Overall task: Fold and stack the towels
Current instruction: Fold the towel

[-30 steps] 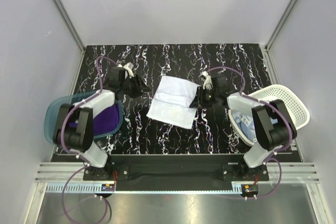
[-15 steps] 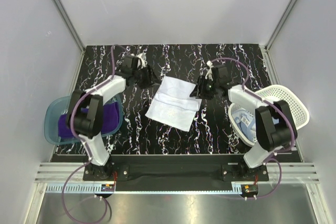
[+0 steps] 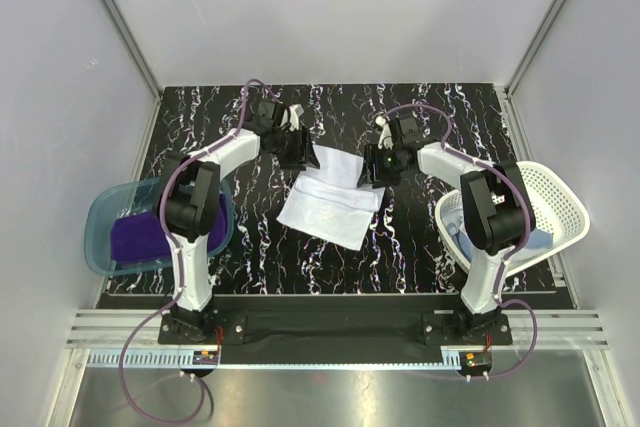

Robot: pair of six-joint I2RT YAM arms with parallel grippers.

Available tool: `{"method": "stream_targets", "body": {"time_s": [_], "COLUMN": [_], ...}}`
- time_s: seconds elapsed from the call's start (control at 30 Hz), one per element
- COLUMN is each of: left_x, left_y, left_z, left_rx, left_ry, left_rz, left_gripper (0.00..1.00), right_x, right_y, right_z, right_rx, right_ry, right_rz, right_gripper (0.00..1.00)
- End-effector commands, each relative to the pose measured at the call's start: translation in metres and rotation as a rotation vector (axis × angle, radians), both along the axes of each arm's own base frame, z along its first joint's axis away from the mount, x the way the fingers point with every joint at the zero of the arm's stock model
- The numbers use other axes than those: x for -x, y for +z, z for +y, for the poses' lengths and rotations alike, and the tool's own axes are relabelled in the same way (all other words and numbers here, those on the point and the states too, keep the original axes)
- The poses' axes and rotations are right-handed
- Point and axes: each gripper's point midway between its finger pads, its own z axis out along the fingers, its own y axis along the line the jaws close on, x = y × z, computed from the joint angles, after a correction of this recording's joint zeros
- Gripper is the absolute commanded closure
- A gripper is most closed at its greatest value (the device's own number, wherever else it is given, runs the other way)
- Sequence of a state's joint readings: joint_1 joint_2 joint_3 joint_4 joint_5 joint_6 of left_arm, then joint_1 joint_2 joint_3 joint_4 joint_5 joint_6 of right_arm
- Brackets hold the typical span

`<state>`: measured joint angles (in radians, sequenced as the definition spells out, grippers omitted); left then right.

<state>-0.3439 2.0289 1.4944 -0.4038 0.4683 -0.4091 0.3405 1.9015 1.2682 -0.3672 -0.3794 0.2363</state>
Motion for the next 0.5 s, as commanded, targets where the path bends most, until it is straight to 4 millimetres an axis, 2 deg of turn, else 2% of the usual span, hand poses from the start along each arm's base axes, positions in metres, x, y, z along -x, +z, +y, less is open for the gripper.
{"method": "stream_targets", "body": {"time_s": [0.0,0.13,0.27,0.37,0.47], "left_x": [0.014,0.029,0.056,0.072,0.080], "left_y": [-0.007,0.001,0.009,0.012,0.013], "left_z": [-0.002,-0.005,-0.006,0.013,0.026], "left_rx": [0.014,0.064,0.120,0.042,-0.013], "left_ry": [-0.056,-0.066,-0.095,-0.061,-0.037], "left_rz": [0.020,0.027,0.071,0.056,0.027], "left_gripper": [0.46,0.46,0.46,0.47,0.47], "right_x": [0.020,0.035,0.054,0.078,0.088], "right_y": [-0.004,0.006,0.027,0.026,0.032], "right_z": [0.002,0.007,0.019,0.019,0.019], "right_rx": [-0.005,-0.048,-0.128,-0.112,-0.126], "right_ry": [0.060,0.091,0.135,0.156,0.165], "right_rz": [0.019,0.015,0.001,0.013,-0.005], "right_gripper": [0.41,0.42,0.43,0.43,0.43]}}
